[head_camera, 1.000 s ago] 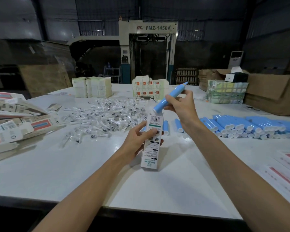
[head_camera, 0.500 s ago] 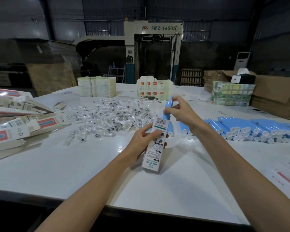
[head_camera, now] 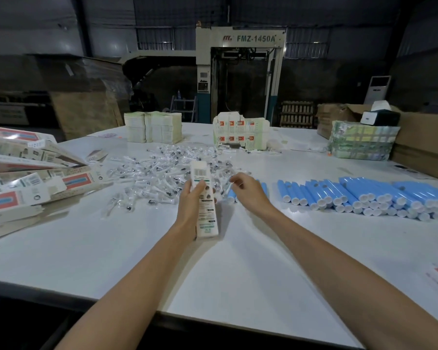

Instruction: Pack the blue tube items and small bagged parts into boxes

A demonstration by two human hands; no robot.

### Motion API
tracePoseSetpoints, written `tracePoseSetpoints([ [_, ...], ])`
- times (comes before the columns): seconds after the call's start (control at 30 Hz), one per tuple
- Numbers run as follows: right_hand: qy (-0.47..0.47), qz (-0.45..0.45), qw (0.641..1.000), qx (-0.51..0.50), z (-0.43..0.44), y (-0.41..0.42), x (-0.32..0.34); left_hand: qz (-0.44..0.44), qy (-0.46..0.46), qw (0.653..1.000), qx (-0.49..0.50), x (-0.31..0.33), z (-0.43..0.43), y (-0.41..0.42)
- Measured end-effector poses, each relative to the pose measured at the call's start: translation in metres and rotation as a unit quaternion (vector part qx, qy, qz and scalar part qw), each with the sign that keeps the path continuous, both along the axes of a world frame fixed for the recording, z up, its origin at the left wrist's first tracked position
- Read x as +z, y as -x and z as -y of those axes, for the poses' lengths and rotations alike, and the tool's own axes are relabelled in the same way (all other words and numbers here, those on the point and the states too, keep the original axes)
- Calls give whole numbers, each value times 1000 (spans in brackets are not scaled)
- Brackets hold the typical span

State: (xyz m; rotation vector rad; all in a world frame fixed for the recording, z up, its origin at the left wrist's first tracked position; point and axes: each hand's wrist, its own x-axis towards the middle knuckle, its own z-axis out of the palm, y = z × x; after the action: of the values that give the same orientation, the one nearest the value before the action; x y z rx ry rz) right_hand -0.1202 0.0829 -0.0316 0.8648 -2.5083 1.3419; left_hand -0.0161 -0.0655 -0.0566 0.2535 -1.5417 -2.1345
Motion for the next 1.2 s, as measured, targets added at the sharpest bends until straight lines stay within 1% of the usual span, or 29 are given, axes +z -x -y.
tracePoseSetpoints([
  [0.1, -87, -54, 994, 32, 27, 12, -18, 9, -27, 997, 70, -5, 10, 5],
  [0.17, -124, -88, 988, 33, 43, 21, -22, 7, -38, 994, 103, -7, 15, 6],
  [0.3, -203, -167, 964, 46, 80, 25, -24, 3, -37, 992, 119, -8, 16, 8],
  [0.37, -218, -195, 956, 27, 92, 23, -28, 1, -11, 993, 116, -7, 14, 8],
  [0.43, -190, -187, 964, 13, 96, 24, -33, -10, 23, 994, 106, -6, 10, 7],
  [0.47, -158, -163, 974, 18, 96, 26, -35, -16, 38, 994, 100, -6, 8, 6],
  [0.53, -46, -73, 996, 29, 96, 19, -32, -26, 53, 995, 85, -6, 5, 5],
  [0.57, 33, 40, 998, 44, 97, 15, -31, -30, 56, 995, 76, -5, 3, 4],
  [0.6, 100, 122, 985, 69, 96, 8, -31, -35, 60, 995, 69, -5, 2, 3],
  [0.63, 140, 165, 972, 93, 96, 4, -31, -37, 63, 995, 66, -4, 2, 3],
  [0.67, 121, 141, 979, 78, 94, 3, -27, -39, 65, 995, 63, -4, 2, 2],
  [0.7, 98, 81, 990, 55, 91, 3, -22, -42, 64, 995, 56, -2, 2, 1],
  [0.73, 45, -11, 998, 32, 85, 3, -17, -47, 61, 996, 46, -1, 1, 1],
  [0.77, -23, -103, 994, 19, 77, 6, -13, -52, 60, 996, 33, 0, 0, 1],
  [0.8, -100, -176, 979, 13, 68, 11, -14, -56, 62, 996, 21, 0, -2, 0],
  [0.83, -171, -231, 957, -23, 59, 13, -11, -60, 64, 996, 8, 0, -4, -1],
  [0.87, -221, -288, 930, -63, 48, 14, -9, -62, 63, 996, -3, 1, -7, -3],
  [0.9, -228, -295, 924, -82, 35, 13, -7, -65, 63, 996, -10, 1, -9, -4],
  [0.93, -221, -280, 930, -90, 22, 7, -4, -66, 62, 996, -13, 2, -10, -5],
  [1.03, -194, -202, 954, -104, -24, -2, -1, -62, 51, 996, -26, 3, -11, -5],
  [1.13, -239, -155, 956, -77, -68, -21, -7, -56, 23, 997, -45, 4, -14, -6],
  [1.2, -263, -142, 952, -69, -91, -33, -16, -54, 5, 996, -71, 3, -17, -6],
])
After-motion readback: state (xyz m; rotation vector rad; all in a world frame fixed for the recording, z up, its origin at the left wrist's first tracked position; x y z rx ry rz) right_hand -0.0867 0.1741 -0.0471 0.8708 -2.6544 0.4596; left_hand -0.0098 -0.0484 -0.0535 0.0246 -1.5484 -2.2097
